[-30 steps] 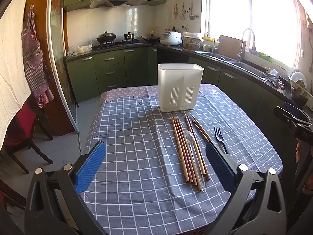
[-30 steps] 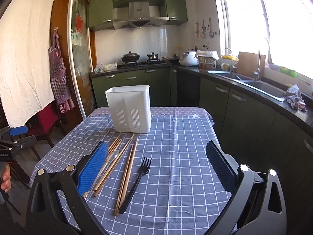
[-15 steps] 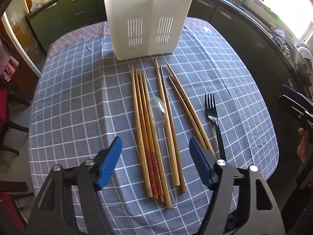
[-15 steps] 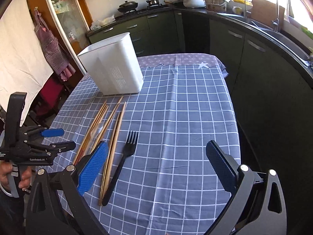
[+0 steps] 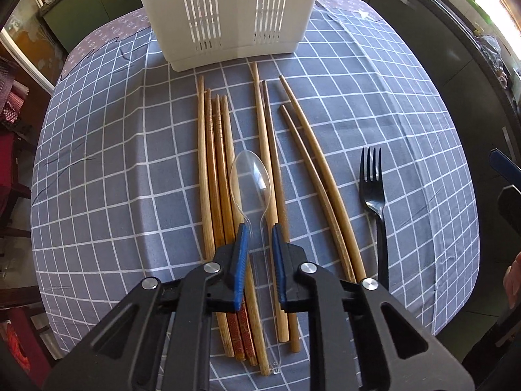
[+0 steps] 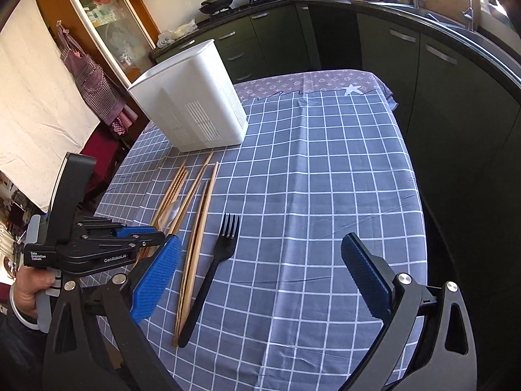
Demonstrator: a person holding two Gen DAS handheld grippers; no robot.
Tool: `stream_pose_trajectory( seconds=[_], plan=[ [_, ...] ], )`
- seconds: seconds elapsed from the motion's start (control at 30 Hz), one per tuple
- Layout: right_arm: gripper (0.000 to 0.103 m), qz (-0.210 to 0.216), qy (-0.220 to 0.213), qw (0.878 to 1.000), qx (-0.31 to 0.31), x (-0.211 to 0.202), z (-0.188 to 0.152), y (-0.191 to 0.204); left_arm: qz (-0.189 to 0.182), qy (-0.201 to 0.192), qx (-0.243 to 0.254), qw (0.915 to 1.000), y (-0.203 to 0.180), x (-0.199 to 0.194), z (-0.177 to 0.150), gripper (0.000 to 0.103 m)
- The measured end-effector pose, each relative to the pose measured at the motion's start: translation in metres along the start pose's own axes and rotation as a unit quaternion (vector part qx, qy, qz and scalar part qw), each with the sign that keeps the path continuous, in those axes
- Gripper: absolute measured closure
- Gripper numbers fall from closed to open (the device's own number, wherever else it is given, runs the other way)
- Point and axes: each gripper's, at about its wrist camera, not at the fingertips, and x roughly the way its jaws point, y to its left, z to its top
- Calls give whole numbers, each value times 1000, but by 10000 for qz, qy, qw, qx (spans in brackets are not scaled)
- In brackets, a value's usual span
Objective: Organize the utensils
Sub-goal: 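Grasp the clear plastic spoon with the left tool while the right tool moves toward the black fork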
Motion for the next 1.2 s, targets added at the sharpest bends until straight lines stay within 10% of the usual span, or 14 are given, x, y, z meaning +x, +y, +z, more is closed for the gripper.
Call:
stream_pose_trajectory(
  seconds=[1.0, 1.2],
  plan=[
    [5, -136, 213, 9993, -270, 10, -4, 17, 267, -160, 372, 9988, -21, -4, -3, 99],
    [6, -56, 928, 9954, -234, 32, -5, 28, 147, -421, 356, 9984, -2, -25, -9, 99]
  ],
)
